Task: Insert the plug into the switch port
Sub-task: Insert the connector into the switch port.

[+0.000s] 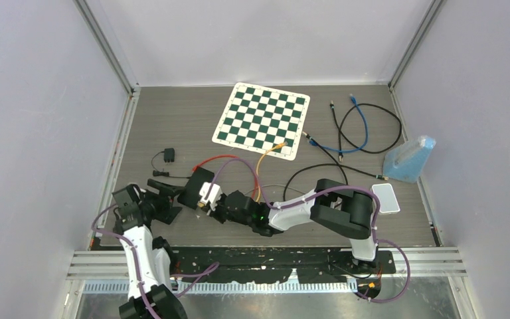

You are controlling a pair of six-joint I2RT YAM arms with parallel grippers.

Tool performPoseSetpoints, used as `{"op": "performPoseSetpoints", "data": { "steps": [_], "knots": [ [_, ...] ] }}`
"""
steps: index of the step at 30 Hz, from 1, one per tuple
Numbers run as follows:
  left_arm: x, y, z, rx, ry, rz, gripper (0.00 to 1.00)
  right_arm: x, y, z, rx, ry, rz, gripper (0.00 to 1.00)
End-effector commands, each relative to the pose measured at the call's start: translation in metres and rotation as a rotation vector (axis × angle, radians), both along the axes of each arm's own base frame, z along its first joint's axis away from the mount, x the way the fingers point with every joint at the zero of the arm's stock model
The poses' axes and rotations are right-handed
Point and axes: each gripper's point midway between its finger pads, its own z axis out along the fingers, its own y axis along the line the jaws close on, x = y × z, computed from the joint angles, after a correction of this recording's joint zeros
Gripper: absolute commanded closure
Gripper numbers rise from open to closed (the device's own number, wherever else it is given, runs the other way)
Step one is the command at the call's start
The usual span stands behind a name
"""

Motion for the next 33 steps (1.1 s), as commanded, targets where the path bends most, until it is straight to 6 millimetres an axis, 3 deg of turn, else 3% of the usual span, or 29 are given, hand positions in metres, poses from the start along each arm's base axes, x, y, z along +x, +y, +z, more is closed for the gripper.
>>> {"op": "performPoseSetpoints", "data": {
  "steps": [1, 7, 12, 17, 21, 33],
  "knots": [
    [0.017, -0.012, 0.022, 0.017, -0.213, -0.123, 0.2, 0.0, 0.017, 0.07, 0.2, -0.025, 0.03, 0.95],
    [0.024, -0.016, 0.027, -0.006, -0.299, -0.141, 0.21, 0.001, 0.016, 0.069, 0.218, 0.02, 0.022, 0.95],
    [0.026, -0.019, 0.026, -0.042, -0.313, -0.135, 0.35, 0.002, 0.018, 0.072, 0.238, 0.043, 0.026, 0.95],
    [0.025, -0.02, 0.021, -0.08, -0.284, -0.119, 0.75, 0.006, 0.022, 0.073, 0.251, 0.065, 0.036, 0.95],
    [0.023, -0.022, 0.017, -0.09, -0.274, -0.128, 1.0, 0.01, 0.028, 0.072, 0.25, 0.088, 0.07, 0.95],
    [0.019, -0.027, 0.006, 0.018, -0.3, -0.198, 1.0, 0.019, 0.058, 0.089, 0.252, 0.114, 0.145, 0.95]
  ]
}}
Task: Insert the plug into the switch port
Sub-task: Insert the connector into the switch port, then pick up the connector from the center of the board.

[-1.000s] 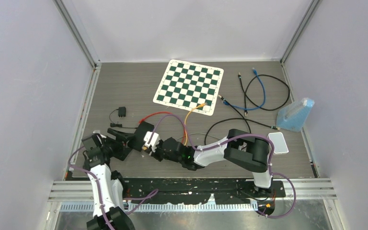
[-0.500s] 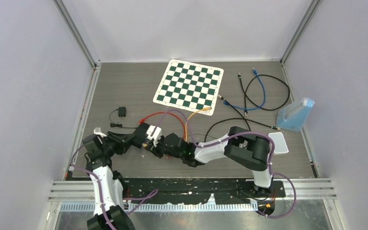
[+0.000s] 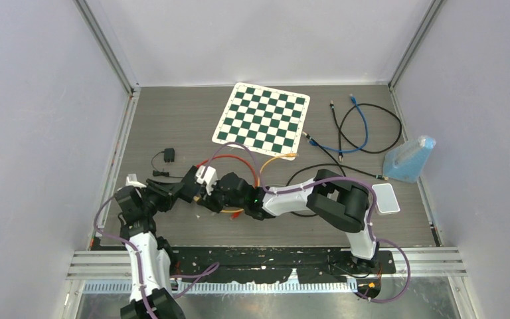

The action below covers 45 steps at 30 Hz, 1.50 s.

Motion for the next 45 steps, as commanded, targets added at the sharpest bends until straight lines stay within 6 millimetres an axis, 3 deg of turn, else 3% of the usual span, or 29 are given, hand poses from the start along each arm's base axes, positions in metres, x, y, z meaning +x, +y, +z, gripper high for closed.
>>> {"op": "performPoseSetpoints", "data": {
  "steps": [1, 8, 13, 16, 22, 26, 32, 38, 45],
  "knots": [
    [-0.013, -0.025, -0.006, -0.011, -0.001, -0.133, 1.0, 0.004, 0.042, 0.078, 0.211, -0.071, 0.053, 0.95],
    [-0.014, -0.032, -0.001, -0.008, -0.001, -0.167, 1.0, 0.019, 0.045, 0.093, 0.228, -0.086, -0.006, 0.95],
    [-0.016, -0.025, -0.006, 0.016, 0.036, -0.114, 1.0, 0.018, 0.033, 0.086, 0.208, -0.061, -0.035, 0.95],
    [-0.02, -0.019, -0.016, 0.029, 0.091, -0.068, 1.0, 0.015, 0.023, 0.088, 0.211, -0.049, -0.045, 0.84],
    [-0.019, -0.003, -0.013, 0.054, 0.131, 0.022, 1.0, 0.006, -0.013, 0.086, 0.188, -0.007, -0.096, 0.61],
    [-0.031, 0.013, -0.018, 0.122, 0.245, 0.1, 1.0, 0.01, -0.046, 0.091, 0.178, 0.006, -0.199, 0.54],
    [-0.051, 0.039, -0.026, 0.237, 0.353, 0.231, 1.0, 0.017, -0.081, 0.1, 0.172, -0.008, -0.303, 0.52],
    [-0.05, 0.047, -0.049, 0.198, 0.376, 0.325, 1.0, 0.018, -0.095, 0.099, 0.154, -0.006, -0.337, 0.53],
    [-0.067, 0.065, -0.049, 0.244, 0.47, 0.442, 0.58, 0.021, -0.12, 0.099, 0.119, 0.006, -0.415, 0.52]
  ]
}}
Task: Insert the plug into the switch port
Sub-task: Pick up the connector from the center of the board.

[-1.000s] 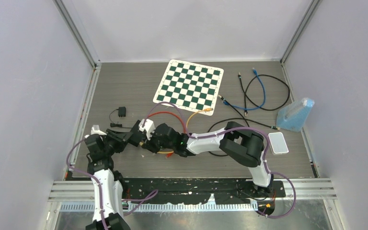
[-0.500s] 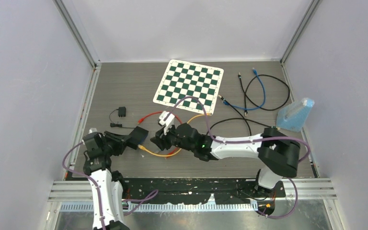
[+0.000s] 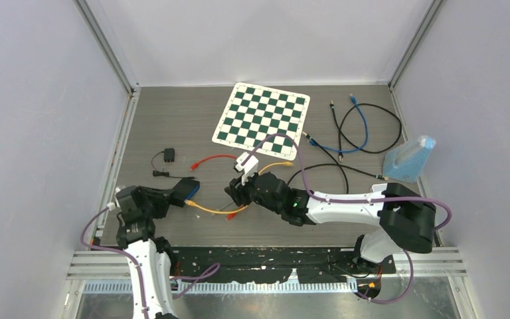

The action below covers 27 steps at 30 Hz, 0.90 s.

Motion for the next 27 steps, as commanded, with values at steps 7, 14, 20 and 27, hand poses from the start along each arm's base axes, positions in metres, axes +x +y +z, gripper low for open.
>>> {"op": "performPoseSetpoints", "data": {
  "steps": [7, 14, 20, 27],
  "knots": [
    [-0.051, 0.036, -0.043, 0.13, 0.306, 0.196, 0.45, 0.019, -0.055, 0.02, -0.007, -0.022, -0.184, 0.53],
    [-0.046, 0.034, -0.04, 0.108, 0.27, 0.208, 0.28, 0.019, -0.082, 0.017, -0.009, 0.007, -0.222, 0.53],
    [-0.04, 0.047, -0.009, 0.2, 0.238, 0.198, 0.24, 0.014, -0.091, 0.013, -0.013, 0.048, -0.232, 0.52],
    [-0.001, 0.019, 0.038, 0.243, 0.017, -0.1, 0.26, 0.025, -0.057, 0.028, -0.002, 0.09, -0.202, 0.52]
  ]
}}
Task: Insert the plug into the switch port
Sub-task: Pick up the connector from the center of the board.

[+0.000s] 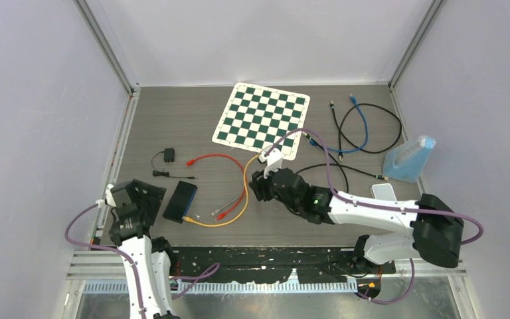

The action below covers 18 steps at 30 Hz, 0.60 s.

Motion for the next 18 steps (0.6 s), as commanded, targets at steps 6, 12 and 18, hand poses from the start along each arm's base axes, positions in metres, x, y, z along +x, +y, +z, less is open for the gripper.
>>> {"op": "performPoseSetpoints", "data": {
  "steps": [6, 12, 18],
  "knots": [
    [0.038, -0.033, 0.051, 0.098, -0.23, -0.413, 0.27, 0.038, 0.067, 0.021, -0.075, 0.032, 0.0, 0.52],
    [0.033, -0.05, 0.046, 0.084, -0.245, -0.538, 0.27, 0.074, 0.096, -0.005, -0.165, 0.062, -0.037, 0.54],
    [0.034, -0.055, 0.045, 0.082, -0.284, -0.555, 0.27, 0.106, 0.084, -0.056, -0.305, 0.113, -0.1, 0.6]
  ]
}}
